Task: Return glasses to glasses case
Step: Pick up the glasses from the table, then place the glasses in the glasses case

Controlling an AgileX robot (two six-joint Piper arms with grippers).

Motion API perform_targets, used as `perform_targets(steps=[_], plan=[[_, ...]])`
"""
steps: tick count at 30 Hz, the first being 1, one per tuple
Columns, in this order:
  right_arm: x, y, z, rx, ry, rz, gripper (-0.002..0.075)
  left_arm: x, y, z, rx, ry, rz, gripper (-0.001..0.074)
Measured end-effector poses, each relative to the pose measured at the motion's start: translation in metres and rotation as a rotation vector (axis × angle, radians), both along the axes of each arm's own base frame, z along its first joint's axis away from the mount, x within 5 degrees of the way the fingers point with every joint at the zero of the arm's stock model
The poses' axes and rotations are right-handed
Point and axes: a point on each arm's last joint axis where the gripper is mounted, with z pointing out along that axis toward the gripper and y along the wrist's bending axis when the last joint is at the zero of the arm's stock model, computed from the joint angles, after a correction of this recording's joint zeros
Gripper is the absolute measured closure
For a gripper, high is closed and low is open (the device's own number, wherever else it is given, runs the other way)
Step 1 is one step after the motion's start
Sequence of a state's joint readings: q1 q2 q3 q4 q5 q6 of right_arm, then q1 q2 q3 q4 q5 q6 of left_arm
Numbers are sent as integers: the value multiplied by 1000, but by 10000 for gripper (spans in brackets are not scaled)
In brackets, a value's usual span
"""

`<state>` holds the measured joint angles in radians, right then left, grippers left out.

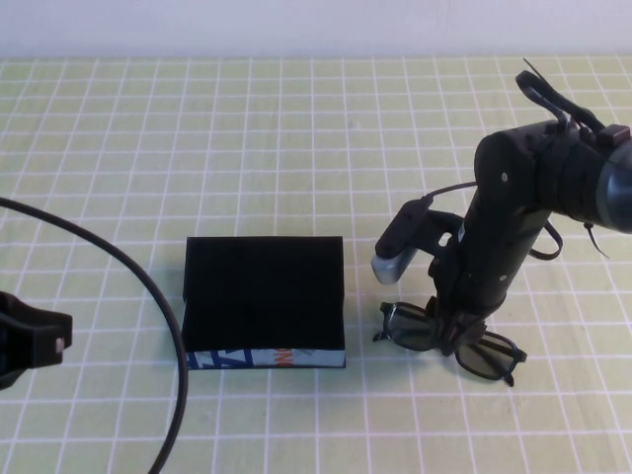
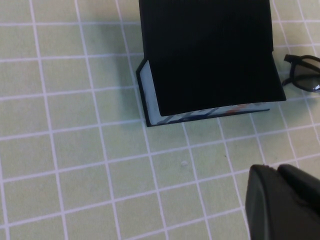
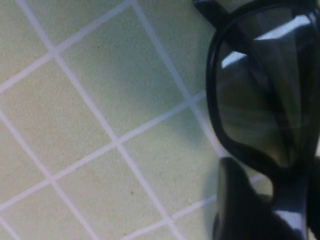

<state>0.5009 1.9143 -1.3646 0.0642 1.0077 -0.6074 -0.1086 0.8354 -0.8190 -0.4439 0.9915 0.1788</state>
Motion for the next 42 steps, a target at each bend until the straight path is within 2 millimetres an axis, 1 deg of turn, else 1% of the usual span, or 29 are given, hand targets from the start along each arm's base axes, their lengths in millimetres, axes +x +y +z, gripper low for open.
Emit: perform_targets(steps=[1,3,5,7,10,14,17,20,22,24,26,29,32,36,39,42], plan=[[1,0,1,2,-2,0,493,0,0,0,0,2,-1,738],[2,1,4,6,-5,2,616,0,0,0,1,2,-3,738],[3,2,9,9,-4,3,682,0,0,0,0,4,-3,738],[6,4,17,14,-10,7,716,0,0,0,1,3,-5,738],[12,8,34,29,-32,13,723,0,0,0,1,3,-5,738],[23,15,67,74,-96,19,725,0,0,0,3,1,-8,738],[27,22,95,153,-135,33,725,0,0,0,6,-1,-11,738],[23,38,119,279,-145,61,725,0,0,0,7,-4,-12,738],[17,51,126,336,-144,105,725,0,0,0,8,-14,-10,738],[7,66,126,356,-138,172,725,1,0,1,6,-25,-5,738],[0,81,121,357,-122,222,725,2,0,2,6,-35,-2,738],[-8,101,103,331,-93,295,725,2,0,2,9,-41,-3,738],[-11,116,83,293,-75,349,725,3,0,2,9,-43,-4,738],[-10,128,61,250,-83,380,725,3,0,2,10,-44,-6,738],[-6,131,53,242,-93,379,725,3,0,2,10,-44,-6,738],[-4,134,50,245,-105,379,725,3,0,2,10,-44,-6,738]])
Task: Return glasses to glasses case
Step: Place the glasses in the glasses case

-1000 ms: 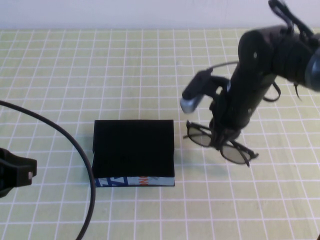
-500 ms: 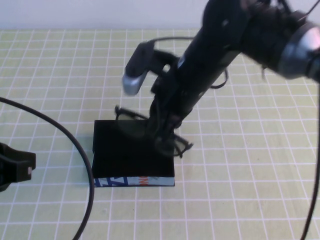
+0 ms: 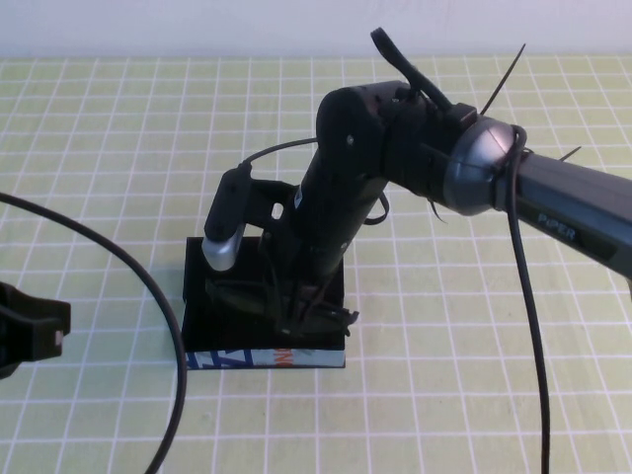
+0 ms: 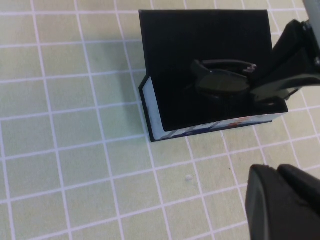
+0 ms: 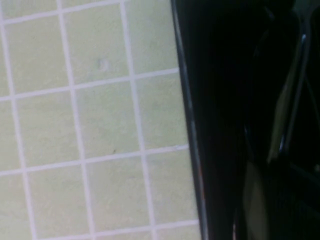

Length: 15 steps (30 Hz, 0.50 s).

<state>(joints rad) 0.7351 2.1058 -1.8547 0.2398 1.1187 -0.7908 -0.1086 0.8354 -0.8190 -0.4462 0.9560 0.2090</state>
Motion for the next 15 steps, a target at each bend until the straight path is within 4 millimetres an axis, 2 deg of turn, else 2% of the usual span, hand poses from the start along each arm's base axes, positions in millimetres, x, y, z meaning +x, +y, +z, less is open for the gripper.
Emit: perform_targets(steps=[10,15], plan=[[5,8,17,62,-36,-1,725,0,0,0,2,-2,-3,738],[4,10,14,59,-24,4,725,0,0,0,3,-2,-3,738]])
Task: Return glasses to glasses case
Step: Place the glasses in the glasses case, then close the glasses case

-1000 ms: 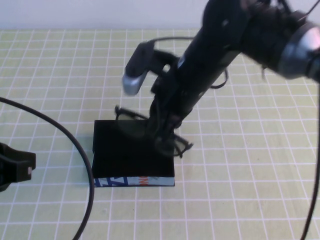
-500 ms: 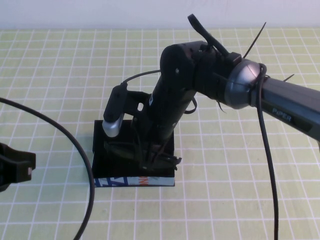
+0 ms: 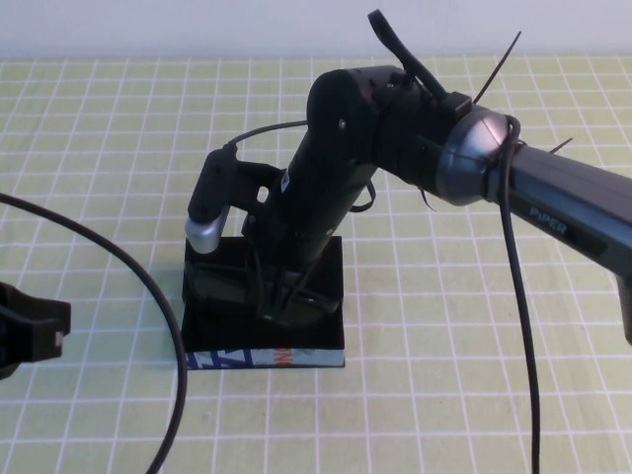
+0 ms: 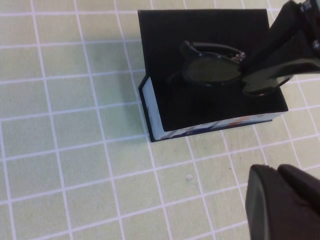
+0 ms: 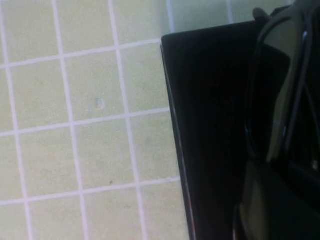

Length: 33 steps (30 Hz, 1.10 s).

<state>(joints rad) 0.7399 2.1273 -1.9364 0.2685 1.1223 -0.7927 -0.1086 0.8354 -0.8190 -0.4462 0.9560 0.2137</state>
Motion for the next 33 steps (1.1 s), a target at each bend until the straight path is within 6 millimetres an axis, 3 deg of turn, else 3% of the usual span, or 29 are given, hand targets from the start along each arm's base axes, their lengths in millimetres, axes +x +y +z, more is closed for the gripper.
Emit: perform_targets(steps=[8,15,19,25,29,33], plan=[[6,5,-29,-43,44,1,718,0,0,0,2,-2,-3,738],[8,6,-28,-37,31,-1,626,0,0,0,9,-5,-8,738],[12,10,-11,0,-8,-14,611,0,0,-2,50,-1,-59,738],[27,7,33,67,-95,-175,629,15,-3,-21,142,94,-209,738],[43,-9,52,119,-83,-326,714,37,-6,-41,150,201,-230,738],[64,-35,56,163,-26,-449,737,54,-24,-59,183,218,-312,738]])
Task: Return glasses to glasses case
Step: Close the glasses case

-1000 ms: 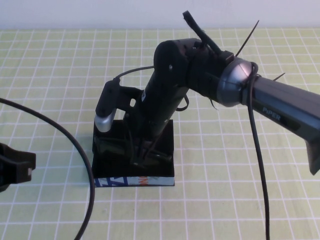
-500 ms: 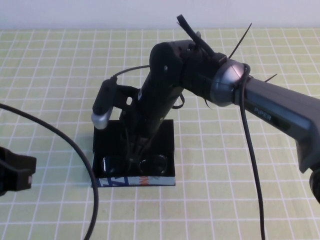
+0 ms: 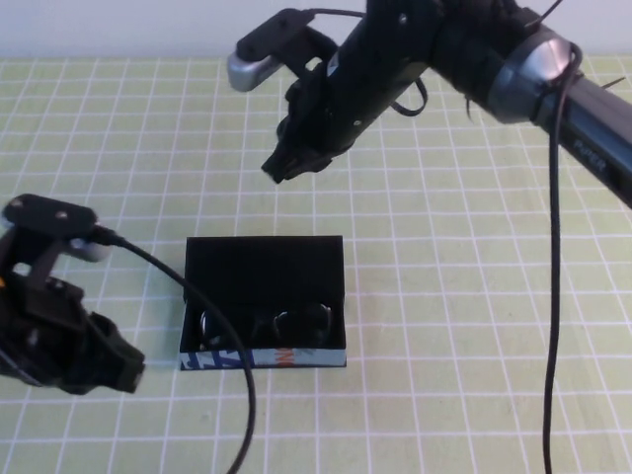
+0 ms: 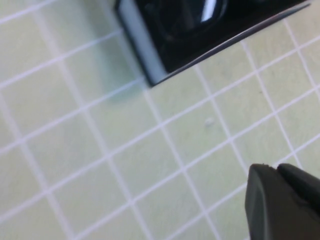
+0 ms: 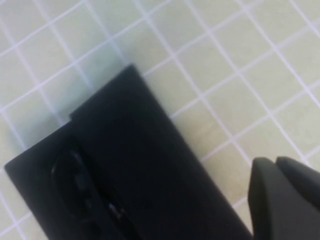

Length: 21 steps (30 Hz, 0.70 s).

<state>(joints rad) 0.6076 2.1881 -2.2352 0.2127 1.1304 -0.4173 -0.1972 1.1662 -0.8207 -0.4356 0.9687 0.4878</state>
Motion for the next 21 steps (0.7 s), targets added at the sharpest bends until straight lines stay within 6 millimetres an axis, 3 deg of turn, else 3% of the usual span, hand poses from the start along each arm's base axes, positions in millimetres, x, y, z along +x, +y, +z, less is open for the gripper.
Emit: perform_targets(steps=[9,13,21], plan=[[38,-49,-14,173,166,-135,742,19,-63,-35,16,-52,-169,738],[47,-53,-31,196,221,-150,742,33,-74,-55,14,-42,-153,738],[59,-48,-86,153,339,-158,742,46,-82,-86,25,12,-163,738]])
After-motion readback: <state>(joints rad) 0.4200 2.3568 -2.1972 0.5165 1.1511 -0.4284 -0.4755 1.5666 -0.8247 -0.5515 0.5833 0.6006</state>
